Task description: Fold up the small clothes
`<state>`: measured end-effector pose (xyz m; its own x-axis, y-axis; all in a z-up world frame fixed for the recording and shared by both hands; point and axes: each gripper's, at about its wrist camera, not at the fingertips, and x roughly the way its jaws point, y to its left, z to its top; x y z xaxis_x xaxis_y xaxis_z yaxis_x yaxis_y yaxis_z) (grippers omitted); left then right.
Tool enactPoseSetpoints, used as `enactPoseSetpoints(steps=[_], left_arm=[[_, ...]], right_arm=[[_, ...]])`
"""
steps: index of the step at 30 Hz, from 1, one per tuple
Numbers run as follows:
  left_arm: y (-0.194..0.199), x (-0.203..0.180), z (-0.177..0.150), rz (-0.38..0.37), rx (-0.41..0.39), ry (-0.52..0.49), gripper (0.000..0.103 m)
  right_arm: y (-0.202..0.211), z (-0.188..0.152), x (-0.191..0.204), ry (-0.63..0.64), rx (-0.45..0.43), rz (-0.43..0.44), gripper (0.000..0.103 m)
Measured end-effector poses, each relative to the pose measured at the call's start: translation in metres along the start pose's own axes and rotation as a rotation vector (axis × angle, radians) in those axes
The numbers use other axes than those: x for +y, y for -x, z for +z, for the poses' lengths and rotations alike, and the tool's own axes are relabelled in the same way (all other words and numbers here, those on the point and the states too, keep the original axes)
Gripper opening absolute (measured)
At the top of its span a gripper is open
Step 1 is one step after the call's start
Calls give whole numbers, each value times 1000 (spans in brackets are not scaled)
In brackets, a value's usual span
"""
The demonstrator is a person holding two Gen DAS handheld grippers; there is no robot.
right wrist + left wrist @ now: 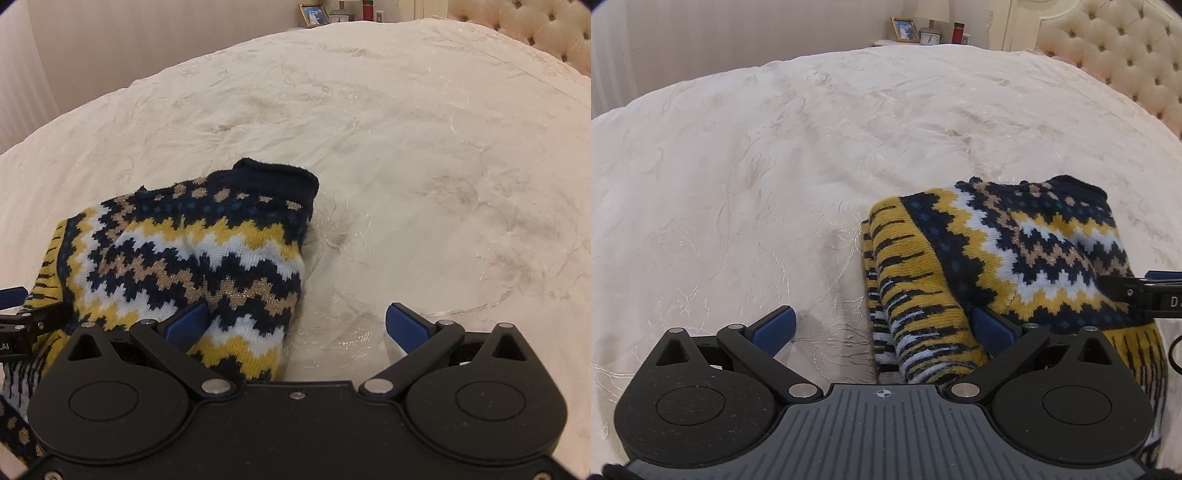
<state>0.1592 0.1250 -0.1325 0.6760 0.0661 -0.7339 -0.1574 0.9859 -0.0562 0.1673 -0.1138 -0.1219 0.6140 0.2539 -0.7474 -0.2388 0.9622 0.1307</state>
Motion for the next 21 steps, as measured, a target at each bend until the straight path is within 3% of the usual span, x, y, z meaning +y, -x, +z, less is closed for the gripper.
enactPoseSetpoints(steps=[4, 5, 9, 13, 17, 21], left_arm=[[18, 0, 0, 28, -64, 8, 100], [25, -2, 0, 85, -66, -1, 100], [65, -15, 2, 158, -173, -32, 100], [113, -29, 2, 221, -295, -84, 100], [149, -45, -4, 279, -316, -158, 101], [165, -47, -18, 171, -230, -138, 100]], right_arm=[[25, 3, 4, 14, -74, -8, 102], [35, 4, 4, 15, -114, -12, 102], [88, 10, 1, -72, -282, 24, 102], [144, 6, 14, -124, -411, -79, 102], [176, -21, 32, -147, -339, -196, 102], [173, -51, 35, -194, -181, -99, 102]])
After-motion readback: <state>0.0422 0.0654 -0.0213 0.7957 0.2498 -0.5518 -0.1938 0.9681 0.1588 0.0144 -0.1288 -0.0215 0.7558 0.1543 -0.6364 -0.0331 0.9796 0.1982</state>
